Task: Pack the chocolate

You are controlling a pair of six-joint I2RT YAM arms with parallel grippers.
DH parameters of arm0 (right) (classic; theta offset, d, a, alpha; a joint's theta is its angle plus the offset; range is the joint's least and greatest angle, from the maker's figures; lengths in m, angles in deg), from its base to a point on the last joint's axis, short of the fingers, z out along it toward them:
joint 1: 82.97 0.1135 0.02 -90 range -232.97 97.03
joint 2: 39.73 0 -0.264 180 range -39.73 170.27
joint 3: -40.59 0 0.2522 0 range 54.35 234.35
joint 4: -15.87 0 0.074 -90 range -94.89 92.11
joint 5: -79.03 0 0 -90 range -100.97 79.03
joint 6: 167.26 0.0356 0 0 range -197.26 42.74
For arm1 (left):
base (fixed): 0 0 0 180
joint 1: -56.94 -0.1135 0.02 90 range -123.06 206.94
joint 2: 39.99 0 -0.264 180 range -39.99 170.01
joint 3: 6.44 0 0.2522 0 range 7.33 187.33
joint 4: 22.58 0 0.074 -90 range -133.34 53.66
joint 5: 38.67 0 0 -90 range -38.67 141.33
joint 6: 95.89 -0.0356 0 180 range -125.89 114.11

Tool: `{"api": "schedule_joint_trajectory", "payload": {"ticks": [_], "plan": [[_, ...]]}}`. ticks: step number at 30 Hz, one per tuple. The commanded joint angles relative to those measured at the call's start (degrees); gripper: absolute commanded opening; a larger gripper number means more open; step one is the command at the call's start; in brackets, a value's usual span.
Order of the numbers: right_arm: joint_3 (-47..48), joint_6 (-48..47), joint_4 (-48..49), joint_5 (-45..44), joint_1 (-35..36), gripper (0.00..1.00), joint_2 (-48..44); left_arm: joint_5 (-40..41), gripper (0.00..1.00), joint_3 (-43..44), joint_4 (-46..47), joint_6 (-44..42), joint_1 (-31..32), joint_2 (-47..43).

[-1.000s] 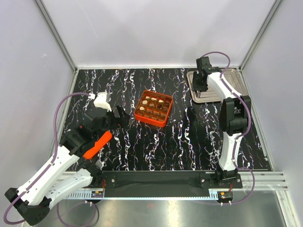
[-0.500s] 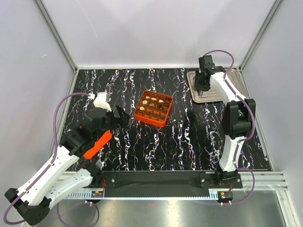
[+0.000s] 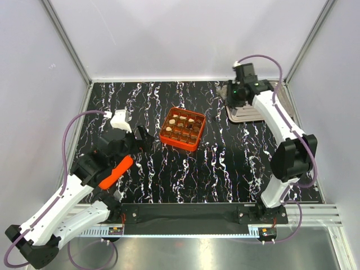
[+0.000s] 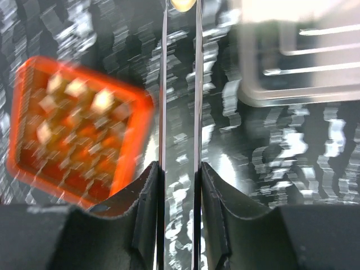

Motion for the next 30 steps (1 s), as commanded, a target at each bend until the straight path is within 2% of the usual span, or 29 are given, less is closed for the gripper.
{"api": "schedule_joint_trajectory", "payload": {"ticks": [1,7,11,17,24,30], "plan": [[-1.14,1.49,0.82,3.26,8.64,0.38,-4.68,0.99,0.99,0.96,2.73,-0.07,0.03,-0.62],[-7.9,4.21,2.67,4.49,20.05,0.38,-9.25,1.52,0.99,1.4,2.03,-0.34,0.03,-1.06],[-9.49,4.92,1.97,2.56,24.9,0.38,-9.6,1.35,0.99,1.92,1.94,-0.25,0.03,-0.97],[-12.57,5.89,2.49,1.68,25.88,0.39,-12.07,1.44,0.99,2.01,1.59,-0.25,0.03,-1.5],[-13.71,6.15,3.11,3.44,26.58,0.39,-10.75,0.65,0.99,2.1,2.2,0.02,0.03,-0.88],[-14.59,5.71,3.63,1.33,26.76,0.41,-9.17,0.56,0.99,1.57,2.29,0.1,0.03,-0.88]]}}
